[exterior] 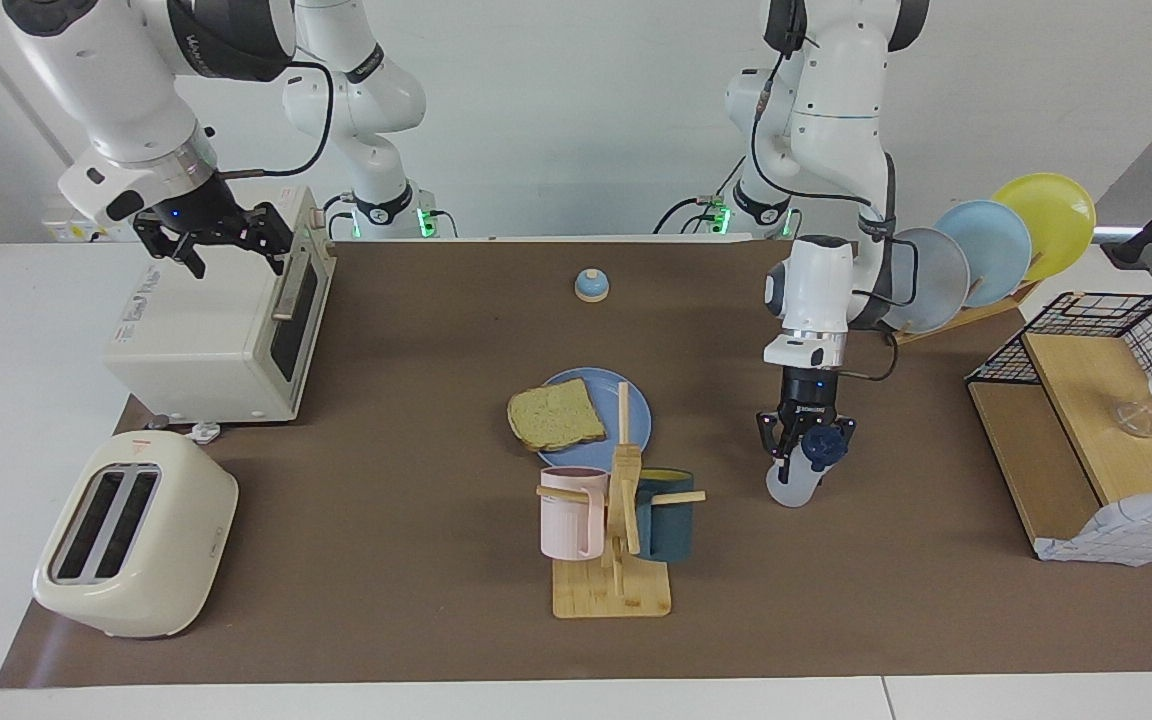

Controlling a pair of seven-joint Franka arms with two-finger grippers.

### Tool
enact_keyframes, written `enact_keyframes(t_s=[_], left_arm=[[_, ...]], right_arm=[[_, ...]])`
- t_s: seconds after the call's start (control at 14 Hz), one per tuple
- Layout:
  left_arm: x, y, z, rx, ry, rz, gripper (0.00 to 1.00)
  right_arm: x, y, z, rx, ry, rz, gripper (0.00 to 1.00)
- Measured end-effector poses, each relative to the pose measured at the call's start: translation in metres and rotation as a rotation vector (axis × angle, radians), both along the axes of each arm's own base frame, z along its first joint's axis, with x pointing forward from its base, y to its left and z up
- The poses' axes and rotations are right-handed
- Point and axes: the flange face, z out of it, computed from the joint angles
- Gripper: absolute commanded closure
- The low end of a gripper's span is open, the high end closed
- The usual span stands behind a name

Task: Put bread on plate and add seasoning
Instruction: 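Lower the bottle back onto the table at its starting spot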

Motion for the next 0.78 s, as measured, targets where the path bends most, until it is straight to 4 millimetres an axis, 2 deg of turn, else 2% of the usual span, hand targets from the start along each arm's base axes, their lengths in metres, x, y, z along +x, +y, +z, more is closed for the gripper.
enact_keyframes(t_s=[0.78], left_arm=[[0.0016, 0.0003, 0.0003, 0.0, -0.003, 0.002, 0.0]], right_arm=[[0.0, 0.0, 0.0, 0.0, 0.0, 0.0, 0.0]])
